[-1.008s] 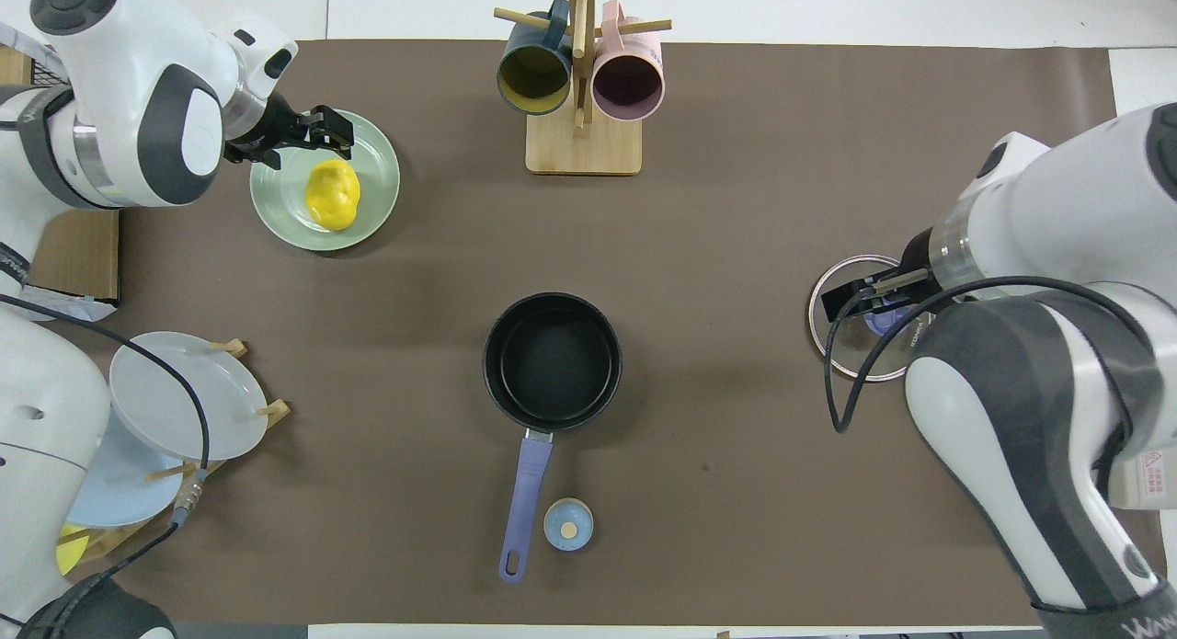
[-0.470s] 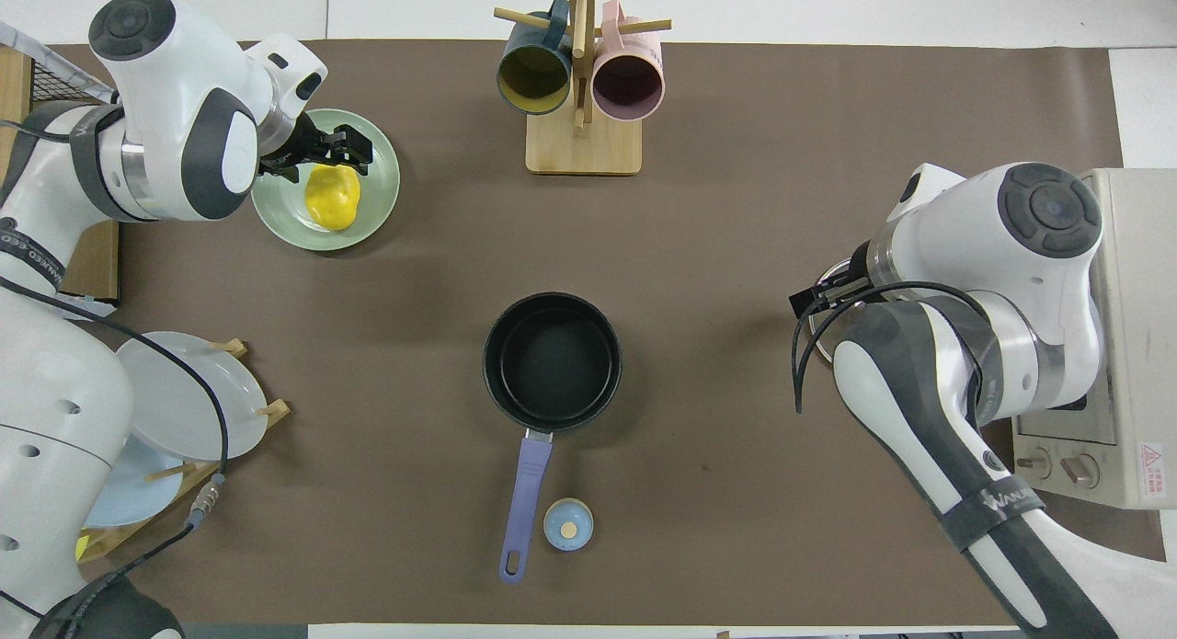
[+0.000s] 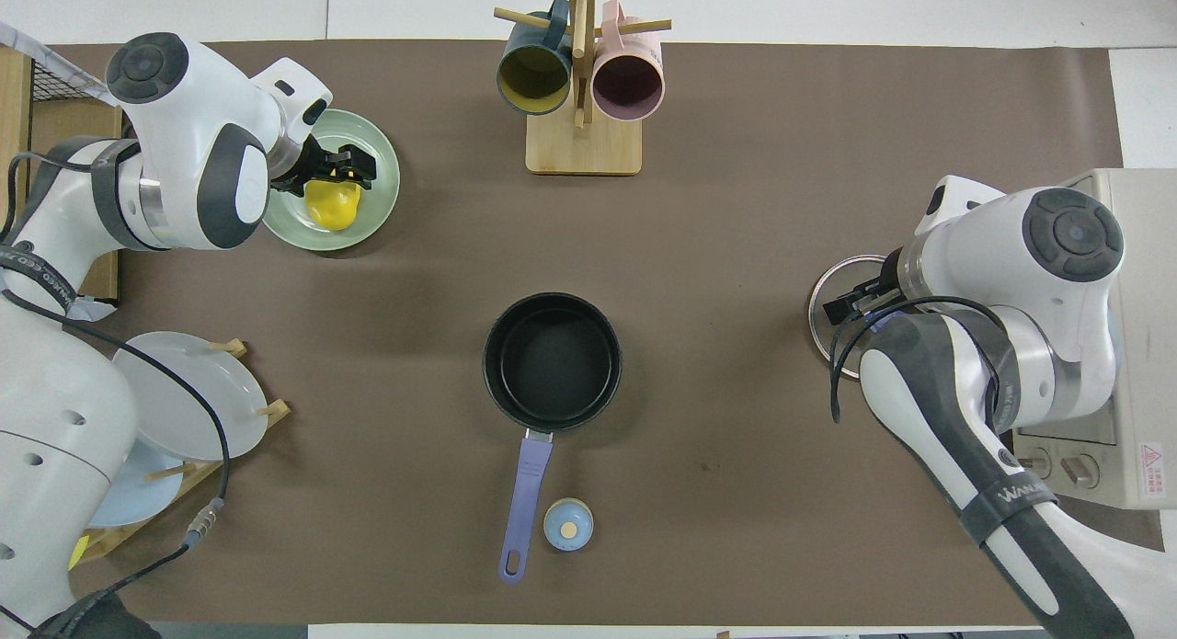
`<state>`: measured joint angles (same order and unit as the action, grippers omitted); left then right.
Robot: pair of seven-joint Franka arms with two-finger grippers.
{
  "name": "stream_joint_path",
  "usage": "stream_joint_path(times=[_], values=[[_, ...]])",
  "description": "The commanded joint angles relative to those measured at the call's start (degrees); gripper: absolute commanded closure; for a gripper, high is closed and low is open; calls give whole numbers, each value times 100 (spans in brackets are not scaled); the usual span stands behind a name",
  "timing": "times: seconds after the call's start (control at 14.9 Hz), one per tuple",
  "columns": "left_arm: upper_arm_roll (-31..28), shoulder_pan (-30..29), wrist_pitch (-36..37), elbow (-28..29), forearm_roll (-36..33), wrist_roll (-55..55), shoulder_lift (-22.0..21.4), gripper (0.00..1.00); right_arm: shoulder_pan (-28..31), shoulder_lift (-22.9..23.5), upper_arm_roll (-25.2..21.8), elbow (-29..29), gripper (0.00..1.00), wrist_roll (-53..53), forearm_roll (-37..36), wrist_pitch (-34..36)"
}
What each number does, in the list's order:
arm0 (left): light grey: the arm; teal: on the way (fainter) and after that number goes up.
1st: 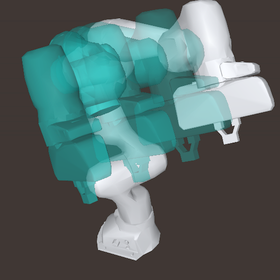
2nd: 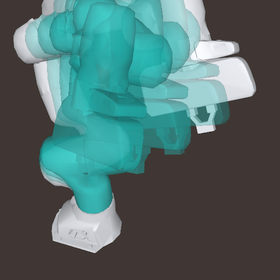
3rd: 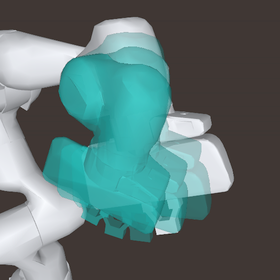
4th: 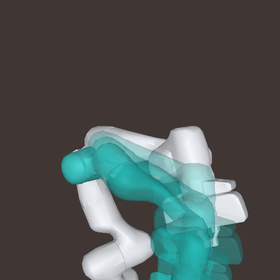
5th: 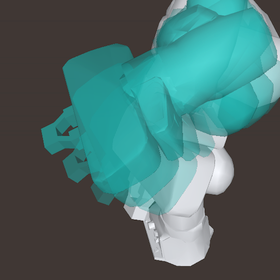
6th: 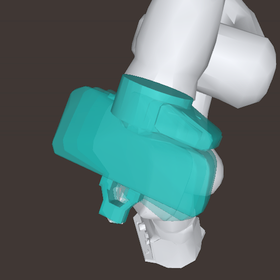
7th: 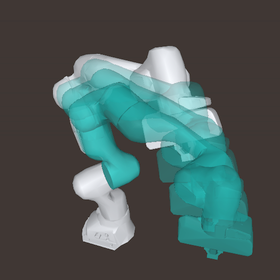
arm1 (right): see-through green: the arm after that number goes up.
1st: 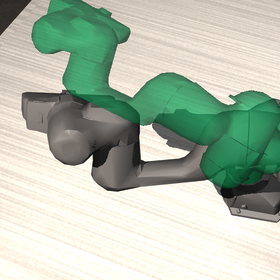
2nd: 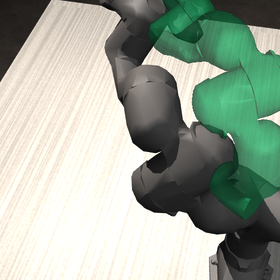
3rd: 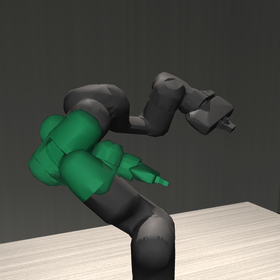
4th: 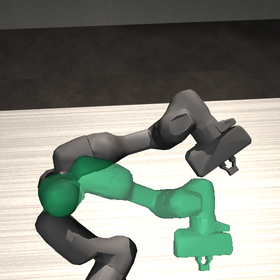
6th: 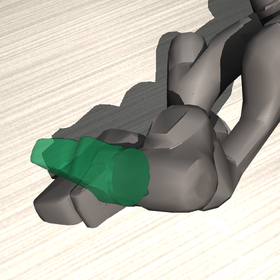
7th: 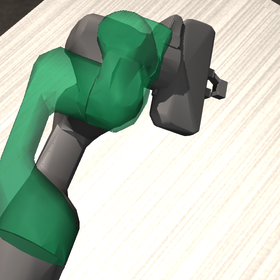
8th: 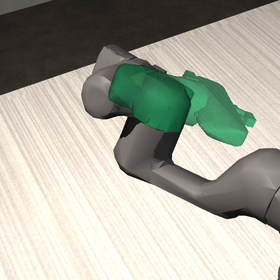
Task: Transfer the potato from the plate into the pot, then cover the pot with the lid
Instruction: 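Grasp the yellow potato with the left gripper while the right gripper grasps the lid, then carry the potato over the black pot and release it with the left gripper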
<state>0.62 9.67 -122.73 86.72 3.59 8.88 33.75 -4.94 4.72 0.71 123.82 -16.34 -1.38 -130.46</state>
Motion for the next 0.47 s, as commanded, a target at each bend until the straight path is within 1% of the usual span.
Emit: stream_joint_path(times=[0.0, 0.07, 0.13, 0.2, 0.27, 0.34, 0.4], values=[[-53, 61, -181, 442, -104, 70, -281, 14, 203, -138, 43, 363, 0, -97, -64, -296], [-53, 61, -181, 451, -113, 70, -281, 26, 247, -103, 52, 363, 0, -97, -64, -296], [-53, 61, -189, 451, -105, 78, -281, 48, 239, -103, 52, 363, 0, -80, -64, -296], [-53, 61, -190, 442, -104, 78, -281, 67, 239, -94, 44, 363, 0, -45, -64, -331], [-53, 52, -190, 425, -104, 70, -281, 91, 256, -94, 43, 371, 0, -36, -64, -349], [-53, 44, -163, 364, -104, 52, -273, 100, 309, -42, 43, 371, 0, -36, -55, -375], [-53, 26, -85, 258, -104, 35, -281, 100, 431, 3, 43, 371, 0, -36, -55, -384]])
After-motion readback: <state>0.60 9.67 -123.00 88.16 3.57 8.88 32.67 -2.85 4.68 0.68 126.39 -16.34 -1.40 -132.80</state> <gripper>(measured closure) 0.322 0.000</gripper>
